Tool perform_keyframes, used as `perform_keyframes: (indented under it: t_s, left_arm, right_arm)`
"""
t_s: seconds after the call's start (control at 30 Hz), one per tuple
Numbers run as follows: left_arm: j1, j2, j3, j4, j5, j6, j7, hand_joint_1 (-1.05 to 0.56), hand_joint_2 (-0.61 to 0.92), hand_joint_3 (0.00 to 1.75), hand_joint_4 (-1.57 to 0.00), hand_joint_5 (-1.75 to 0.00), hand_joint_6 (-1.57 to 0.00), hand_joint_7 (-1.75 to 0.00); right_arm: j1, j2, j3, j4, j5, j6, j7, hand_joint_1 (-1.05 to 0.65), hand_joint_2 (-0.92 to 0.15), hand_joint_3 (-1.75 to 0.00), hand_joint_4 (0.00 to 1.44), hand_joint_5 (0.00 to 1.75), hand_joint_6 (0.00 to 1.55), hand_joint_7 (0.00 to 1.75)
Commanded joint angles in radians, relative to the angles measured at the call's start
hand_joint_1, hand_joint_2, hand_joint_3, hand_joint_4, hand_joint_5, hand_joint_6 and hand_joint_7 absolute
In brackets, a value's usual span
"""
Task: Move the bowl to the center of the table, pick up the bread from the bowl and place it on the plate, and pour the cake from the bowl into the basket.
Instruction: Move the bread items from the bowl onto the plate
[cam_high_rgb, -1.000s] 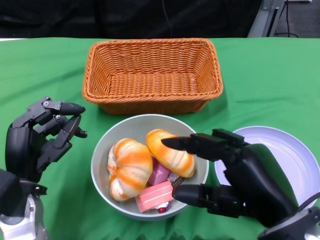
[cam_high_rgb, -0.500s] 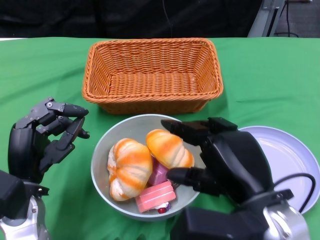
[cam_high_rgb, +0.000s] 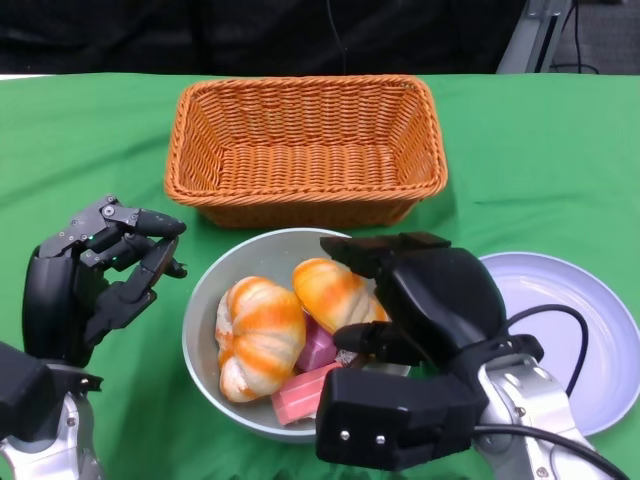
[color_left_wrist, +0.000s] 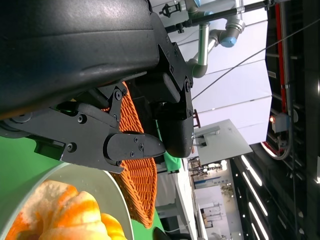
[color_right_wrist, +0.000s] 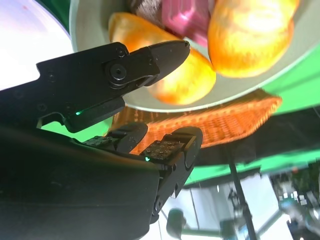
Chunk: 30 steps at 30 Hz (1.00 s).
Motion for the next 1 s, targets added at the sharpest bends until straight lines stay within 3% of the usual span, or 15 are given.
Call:
perform_keyframes:
  t_s: [0.03,0.3,0.5,0.73,1.0]
  left_arm:
    - [-0.009,0.016,0.001,0.004,-0.005,-0.022,-0.006,-0.15,0.92,0.39,-0.79,-1.44,-0.88,-1.04]
    - [-0.007,0.018,-0.001,0.005,-0.002,-0.027,-0.005,-0.15,0.90,0.41,-0.79,-1.43,-0.88,-1.05]
    - [0.000,0.022,-0.008,-0.003,0.015,-0.029,0.007,-0.16,0.90,0.43,-0.80,-1.44,-0.88,-1.07]
    - [0.005,0.024,-0.014,-0.010,0.033,-0.050,0.017,-0.15,0.89,0.45,-0.80,-1.44,-0.86,-1.09]
    - [0.002,0.028,-0.014,0.005,0.046,-0.067,0.028,-0.15,0.88,0.47,-0.80,-1.43,-0.87,-1.08]
  right_arm:
    - [-0.023,-0.015,0.014,-0.002,0.006,0.036,0.055,-0.70,-0.92,-0.07,0.36,0.10,0.40,0.00]
    - [-0.064,-0.026,0.059,0.003,-0.007,0.123,0.180,-0.73,-0.92,-0.10,0.30,0.06,0.36,0.00]
    - [-0.103,-0.029,0.111,0.106,-0.053,0.118,0.105,-0.75,-0.92,-0.10,0.34,0.07,0.38,0.01]
    - [-0.133,-0.020,0.167,0.219,-0.112,0.106,-0.078,-0.74,-0.92,-0.12,0.41,0.10,0.42,0.02]
    - [-0.123,-0.028,0.137,0.251,0.014,-0.026,-0.218,-0.34,-0.92,-0.03,0.82,0.27,0.65,0.08]
